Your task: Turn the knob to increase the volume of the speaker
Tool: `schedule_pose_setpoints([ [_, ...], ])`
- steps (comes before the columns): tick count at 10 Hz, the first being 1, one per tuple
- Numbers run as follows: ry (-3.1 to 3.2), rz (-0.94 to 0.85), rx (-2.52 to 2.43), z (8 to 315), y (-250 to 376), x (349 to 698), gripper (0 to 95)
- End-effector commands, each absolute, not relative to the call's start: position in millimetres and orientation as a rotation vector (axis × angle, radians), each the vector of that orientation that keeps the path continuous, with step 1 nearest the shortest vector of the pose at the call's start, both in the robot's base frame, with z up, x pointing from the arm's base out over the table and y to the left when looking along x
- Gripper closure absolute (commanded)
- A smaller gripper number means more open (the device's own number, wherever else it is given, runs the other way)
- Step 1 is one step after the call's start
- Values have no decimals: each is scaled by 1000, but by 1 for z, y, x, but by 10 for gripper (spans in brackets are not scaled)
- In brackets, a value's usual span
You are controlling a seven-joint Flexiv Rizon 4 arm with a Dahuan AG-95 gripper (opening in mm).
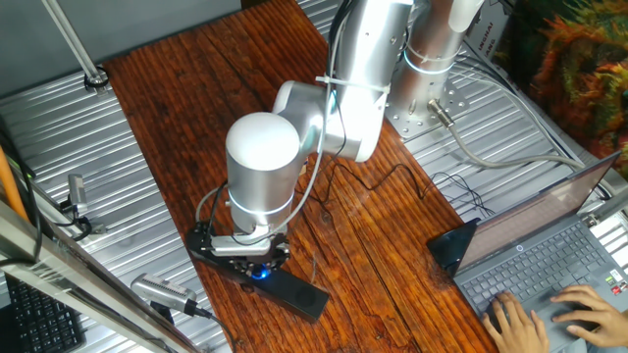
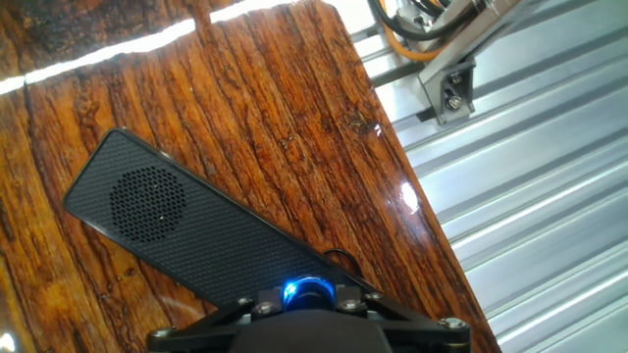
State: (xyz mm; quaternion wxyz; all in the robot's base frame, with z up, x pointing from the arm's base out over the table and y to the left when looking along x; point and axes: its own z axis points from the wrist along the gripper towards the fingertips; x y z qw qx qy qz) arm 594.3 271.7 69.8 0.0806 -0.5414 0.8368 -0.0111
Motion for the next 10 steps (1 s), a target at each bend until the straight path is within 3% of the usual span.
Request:
schedule_pose_setpoints([
  [1, 2528, -38, -1568, 70, 271, 594, 950],
  [10, 2639, -15, -1337, 70, 271, 594, 950],
])
